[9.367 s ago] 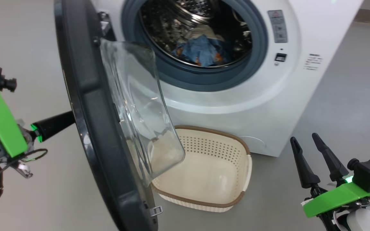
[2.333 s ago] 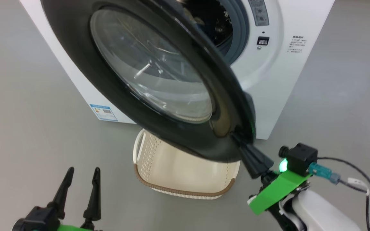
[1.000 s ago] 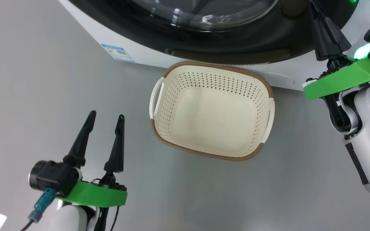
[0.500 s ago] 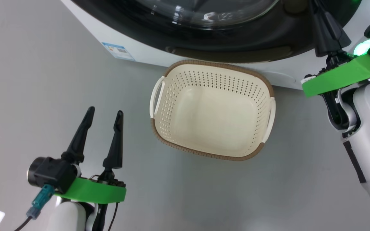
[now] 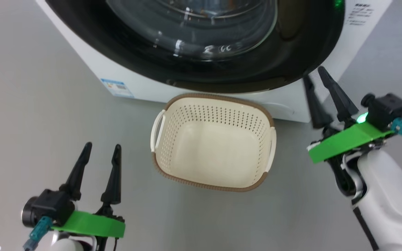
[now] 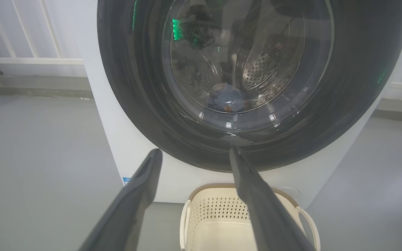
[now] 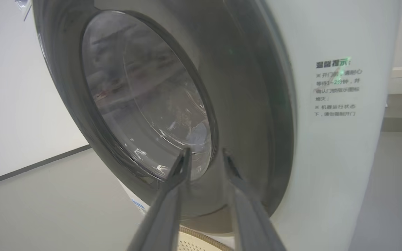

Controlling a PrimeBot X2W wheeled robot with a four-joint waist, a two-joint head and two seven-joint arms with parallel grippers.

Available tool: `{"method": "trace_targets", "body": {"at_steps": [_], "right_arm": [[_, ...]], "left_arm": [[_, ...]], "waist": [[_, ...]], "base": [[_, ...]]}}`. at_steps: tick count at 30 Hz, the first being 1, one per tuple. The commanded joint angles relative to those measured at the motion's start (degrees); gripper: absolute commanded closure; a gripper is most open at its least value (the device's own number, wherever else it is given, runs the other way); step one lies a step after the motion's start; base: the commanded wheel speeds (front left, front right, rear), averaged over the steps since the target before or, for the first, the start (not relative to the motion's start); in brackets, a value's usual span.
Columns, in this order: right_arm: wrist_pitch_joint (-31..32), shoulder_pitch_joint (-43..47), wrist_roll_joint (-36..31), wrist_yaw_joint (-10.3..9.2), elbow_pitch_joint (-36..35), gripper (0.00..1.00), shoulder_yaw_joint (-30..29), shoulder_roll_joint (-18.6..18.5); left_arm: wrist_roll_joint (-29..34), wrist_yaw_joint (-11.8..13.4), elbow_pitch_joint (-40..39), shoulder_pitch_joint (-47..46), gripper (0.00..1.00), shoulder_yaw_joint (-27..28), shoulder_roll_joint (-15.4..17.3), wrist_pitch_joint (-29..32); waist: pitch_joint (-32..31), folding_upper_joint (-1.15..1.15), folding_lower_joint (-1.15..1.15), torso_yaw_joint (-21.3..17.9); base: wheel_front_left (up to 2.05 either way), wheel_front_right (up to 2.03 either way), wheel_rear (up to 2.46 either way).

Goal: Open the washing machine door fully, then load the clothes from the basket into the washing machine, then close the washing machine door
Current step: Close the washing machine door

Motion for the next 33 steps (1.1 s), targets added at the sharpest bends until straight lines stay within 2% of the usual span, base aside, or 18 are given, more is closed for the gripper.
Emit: {"method": "trace_targets", "body": {"at_steps": [1,14,33], "right_arm": [[-0.28,1.96,0.58,-0.14,-1.35,0.00,0.70,0.91],[-0.28,13.31,1.00,-0.14,-1.45,0.00,-3.74,2.28],[-0.28,21.72,0.58,-0.14,-1.72,0.00,-8.55,1.95]], "left_arm": [[0.02,0.03,-0.78,0.78,0.00,2.31,2.07,-0.37],[-0.19,0.03,1.07,5.26,0.00,6.06,4.45,-0.37],[0.15,0.03,1.40,8.85,0.00,8.88,5.69,-0.37]], "waist": [[-3.07,0.00,0.00,-2.38],[-10.48,0.00,0.00,-9.08],[-15.49,0.00,0.00,-16.96]], "base": [[0.00,0.00,0.00],[0.00,0.00,0.00],[0.00,0.00,0.00]]}}
